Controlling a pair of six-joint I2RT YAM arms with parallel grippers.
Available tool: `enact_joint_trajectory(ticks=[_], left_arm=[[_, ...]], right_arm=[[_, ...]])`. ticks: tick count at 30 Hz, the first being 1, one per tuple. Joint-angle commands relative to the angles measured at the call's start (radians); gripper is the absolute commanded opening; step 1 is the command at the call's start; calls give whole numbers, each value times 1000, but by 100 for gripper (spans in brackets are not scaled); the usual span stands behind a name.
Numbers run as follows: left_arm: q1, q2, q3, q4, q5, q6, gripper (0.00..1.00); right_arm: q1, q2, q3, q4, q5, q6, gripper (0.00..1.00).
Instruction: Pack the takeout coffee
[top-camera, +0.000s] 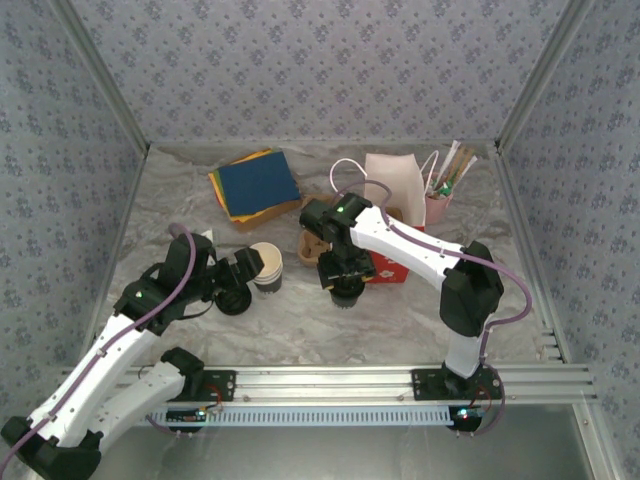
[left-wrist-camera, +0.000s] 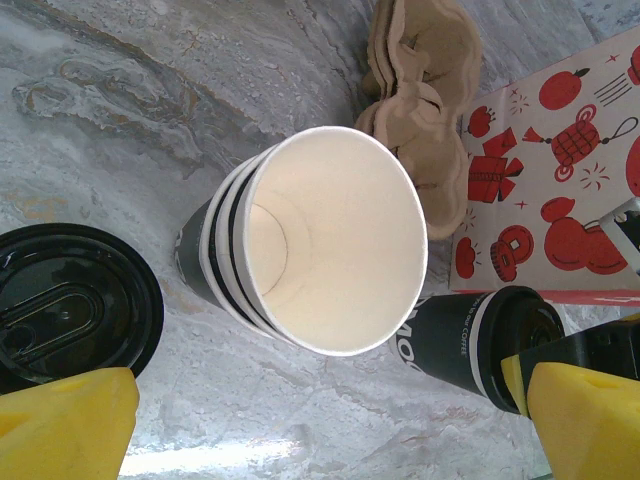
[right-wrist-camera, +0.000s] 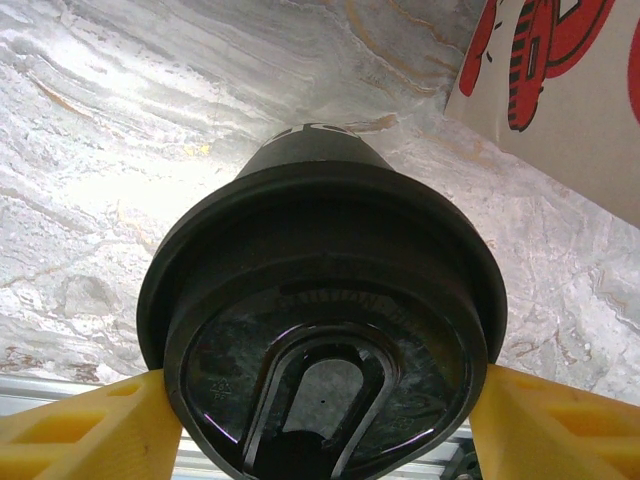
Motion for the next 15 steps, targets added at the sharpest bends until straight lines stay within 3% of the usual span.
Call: enact_joint_trajectory(ticks=[1, 15], left_arm=[[-10, -16, 10, 7, 5, 17, 100], [-10, -15, 7, 8, 5, 16, 100]], right_arm=[[-3, 4, -18, -9, 4, 3, 70], [4, -2, 3, -22, 26, 6, 69]])
